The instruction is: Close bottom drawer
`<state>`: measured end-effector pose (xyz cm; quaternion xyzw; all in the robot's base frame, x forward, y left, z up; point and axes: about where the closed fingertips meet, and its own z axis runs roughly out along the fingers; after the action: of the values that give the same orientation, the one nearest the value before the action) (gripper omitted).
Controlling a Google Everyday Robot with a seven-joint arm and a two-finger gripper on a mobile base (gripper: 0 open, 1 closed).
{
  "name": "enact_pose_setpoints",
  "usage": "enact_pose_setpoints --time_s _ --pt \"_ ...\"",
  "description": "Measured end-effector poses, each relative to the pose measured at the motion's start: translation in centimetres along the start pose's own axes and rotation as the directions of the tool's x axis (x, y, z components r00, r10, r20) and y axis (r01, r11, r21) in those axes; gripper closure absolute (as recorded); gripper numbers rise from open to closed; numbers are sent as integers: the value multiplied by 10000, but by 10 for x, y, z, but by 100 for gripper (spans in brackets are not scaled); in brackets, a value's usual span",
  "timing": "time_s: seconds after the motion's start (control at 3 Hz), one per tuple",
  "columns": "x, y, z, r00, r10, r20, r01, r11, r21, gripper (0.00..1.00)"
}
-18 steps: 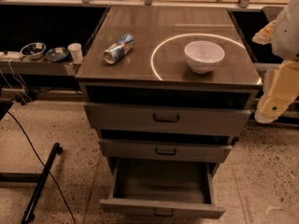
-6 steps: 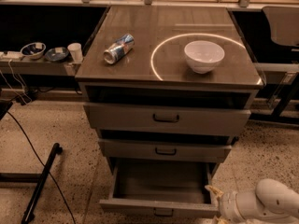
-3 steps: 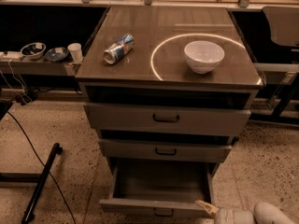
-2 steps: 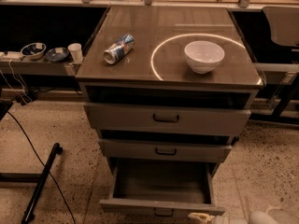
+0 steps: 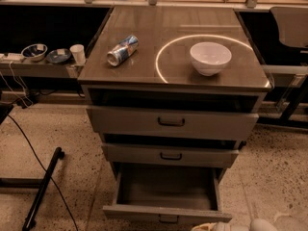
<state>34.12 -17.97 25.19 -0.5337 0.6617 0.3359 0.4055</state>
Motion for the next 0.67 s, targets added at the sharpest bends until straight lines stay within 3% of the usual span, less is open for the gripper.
enact_pose_setpoints --time_s 0.33,0.67 --pt "45 -19 29 9989 85 452 -110 9983 566 100" --pt "83 -34 49 9982 -55 605 -28 9908 1353 100"
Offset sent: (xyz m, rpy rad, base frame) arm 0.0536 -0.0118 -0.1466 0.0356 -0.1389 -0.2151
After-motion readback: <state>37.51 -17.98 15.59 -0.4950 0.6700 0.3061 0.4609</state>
